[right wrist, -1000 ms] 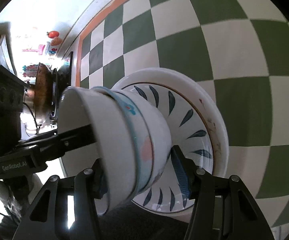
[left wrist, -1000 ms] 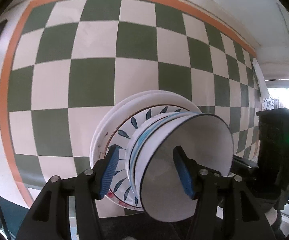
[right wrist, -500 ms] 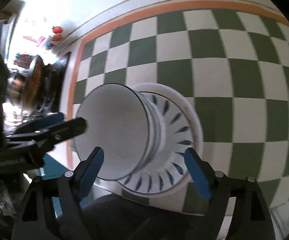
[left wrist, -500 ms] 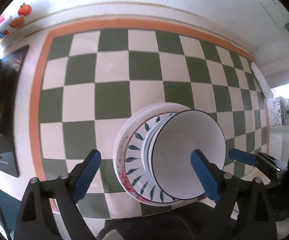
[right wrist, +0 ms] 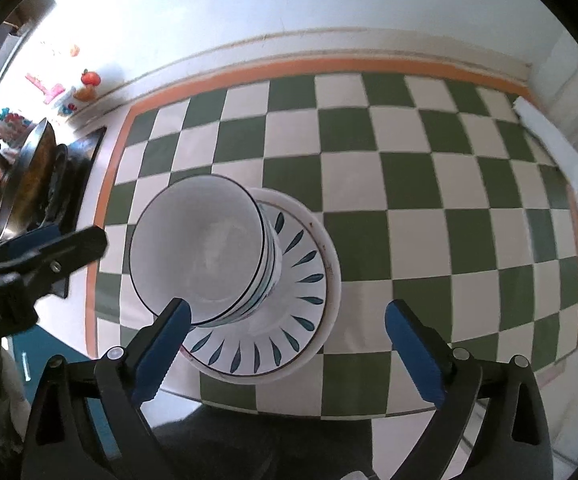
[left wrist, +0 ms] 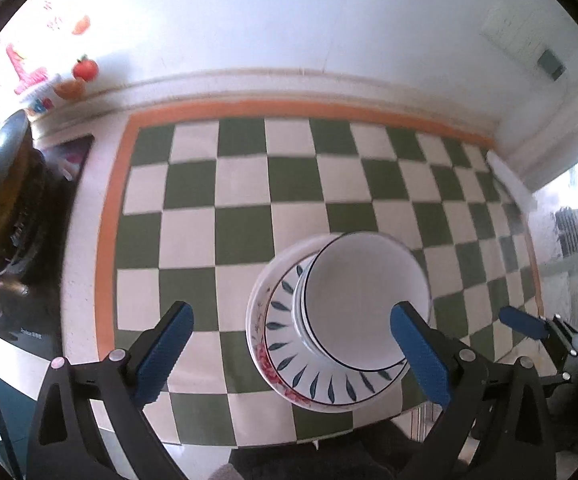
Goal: Organize plates and bowls
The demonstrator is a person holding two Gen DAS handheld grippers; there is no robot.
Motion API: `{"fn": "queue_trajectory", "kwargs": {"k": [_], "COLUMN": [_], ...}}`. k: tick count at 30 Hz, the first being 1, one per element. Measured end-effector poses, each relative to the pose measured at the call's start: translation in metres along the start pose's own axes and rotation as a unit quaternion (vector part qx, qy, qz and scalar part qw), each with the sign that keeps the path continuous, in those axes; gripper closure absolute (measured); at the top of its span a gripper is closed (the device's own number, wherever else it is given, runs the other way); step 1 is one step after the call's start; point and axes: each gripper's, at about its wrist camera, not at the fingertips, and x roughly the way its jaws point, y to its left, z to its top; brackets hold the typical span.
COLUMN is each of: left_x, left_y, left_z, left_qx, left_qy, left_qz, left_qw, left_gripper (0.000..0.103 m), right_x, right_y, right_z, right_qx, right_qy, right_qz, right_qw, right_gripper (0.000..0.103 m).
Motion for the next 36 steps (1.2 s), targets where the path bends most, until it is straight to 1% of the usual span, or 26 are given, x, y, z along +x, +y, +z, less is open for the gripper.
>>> {"fn": "queue_trajectory", "kwargs": {"k": [3, 5, 7, 12, 17, 20, 25, 31, 34, 36], "left_x": [-0.019, -0.031, -0.041, -0.064, -0.096, -0.119, -0.163, -0.209, -0.229, -0.242], "left_y": [-0.001, -0.005, -0.010, -0.020, -0.035, -0.044, -0.061, -0.069, -0.069, -0.067], "left_z": [-0.005, -0.010, -0.017, -0.040, -0.071, -0.091, -0.130, -0.171, -0.190, -0.202], "left_qx": [-0.008, -0.006, -0.006, -0.003, -0.004, -0.007, -0.008, -0.009, -0.008, -0.009], "left_qy": [-0.029, -0.046, -0.055, -0.080, -0.107, -0.122, -0.151, -0.163, -0.163, -0.161], "left_qz": [0.000, 0.017, 0.024, 0.036, 0.051, 0.052, 0.062, 0.060, 0.066, 0.063], "left_qw": [0.9996, 0.9988, 0.9981, 0.9962, 0.9930, 0.9911, 0.9866, 0.9848, 0.9843, 0.9850], "left_gripper": [0.002, 0.000, 0.000, 0.000, 0.000, 0.000, 0.000, 0.000, 0.000, 0.000], "right_x": [-0.020, -0.035, -0.050, -0.081, -0.114, -0.138, -0.192, -0.245, -0.265, -0.278], "right_y": [0.002, 0.004, 0.004, 0.002, -0.006, -0.009, -0.008, 0.001, 0.005, 0.009], "right_z": [-0.008, -0.014, -0.021, -0.040, -0.070, -0.091, -0.133, -0.180, -0.203, -0.216], "right_qx": [-0.003, -0.007, -0.009, -0.008, -0.012, -0.017, -0.031, -0.036, -0.033, -0.031], "right_qy": [-0.028, -0.047, -0.063, -0.094, -0.119, -0.135, -0.172, -0.197, -0.206, -0.206], "right_qz": [-0.016, -0.028, -0.032, -0.027, -0.020, -0.015, -0.012, -0.009, -0.016, -0.021], "right_qw": [0.999, 0.998, 0.997, 0.995, 0.993, 0.991, 0.984, 0.980, 0.978, 0.978], "right_gripper": [0.003, 0.002, 0.002, 0.002, 0.002, 0.002, 0.002, 0.002, 0.002, 0.002]}}
